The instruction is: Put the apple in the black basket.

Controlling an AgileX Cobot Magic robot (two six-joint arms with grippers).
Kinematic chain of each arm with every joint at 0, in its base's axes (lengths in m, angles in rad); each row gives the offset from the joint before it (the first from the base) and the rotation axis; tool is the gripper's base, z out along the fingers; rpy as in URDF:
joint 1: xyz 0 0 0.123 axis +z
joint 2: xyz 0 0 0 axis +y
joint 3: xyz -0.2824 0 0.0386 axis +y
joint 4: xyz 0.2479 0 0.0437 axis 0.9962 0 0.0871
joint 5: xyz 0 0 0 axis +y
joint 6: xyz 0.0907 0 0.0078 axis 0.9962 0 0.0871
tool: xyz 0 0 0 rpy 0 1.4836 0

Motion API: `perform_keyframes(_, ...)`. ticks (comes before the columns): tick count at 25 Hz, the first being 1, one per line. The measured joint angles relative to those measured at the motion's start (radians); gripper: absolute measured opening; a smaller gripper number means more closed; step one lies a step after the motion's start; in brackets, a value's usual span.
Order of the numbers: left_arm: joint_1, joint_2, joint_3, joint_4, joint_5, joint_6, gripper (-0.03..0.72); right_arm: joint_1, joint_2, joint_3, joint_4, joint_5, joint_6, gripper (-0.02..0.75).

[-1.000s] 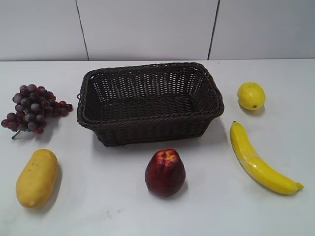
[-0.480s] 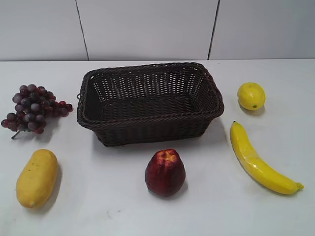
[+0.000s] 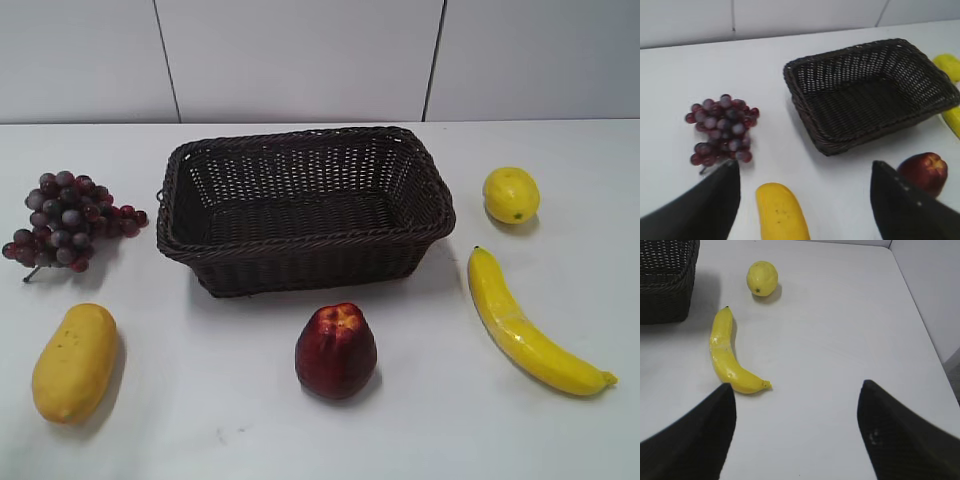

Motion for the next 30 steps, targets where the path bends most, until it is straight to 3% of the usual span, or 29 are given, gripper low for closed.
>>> perform_keyframes(3,-0.107,0.134,-0.048,-0.004,-0.016,0.018,0.594,0.0,0.0,0.0,0.0,0.0,0.0,0.571)
perform_keyframes(11,-0.541,0.479,-0.105,-0.005,-0.183,0.023,0.593,0.0,0.0,0.0,0.0,0.0,0.0,0.571)
perform_keyframes(15,-0.681,0.654,-0.159,0.035,-0.227,0.025,0.593,0.0,0.0,0.0,0.0,0.0,0.0,0.571)
perform_keyframes(20,-0.768,0.846,-0.253,0.135,-0.236,0.026,0.593,0.0,0.0,0.0,0.0,0.0,0.0,0.571)
perform_keyframes(30,-0.775,1.07,-0.366,0.249,-0.249,0.026,0.688,0.0,0.0,0.0,0.0,0.0,0.0,0.571)
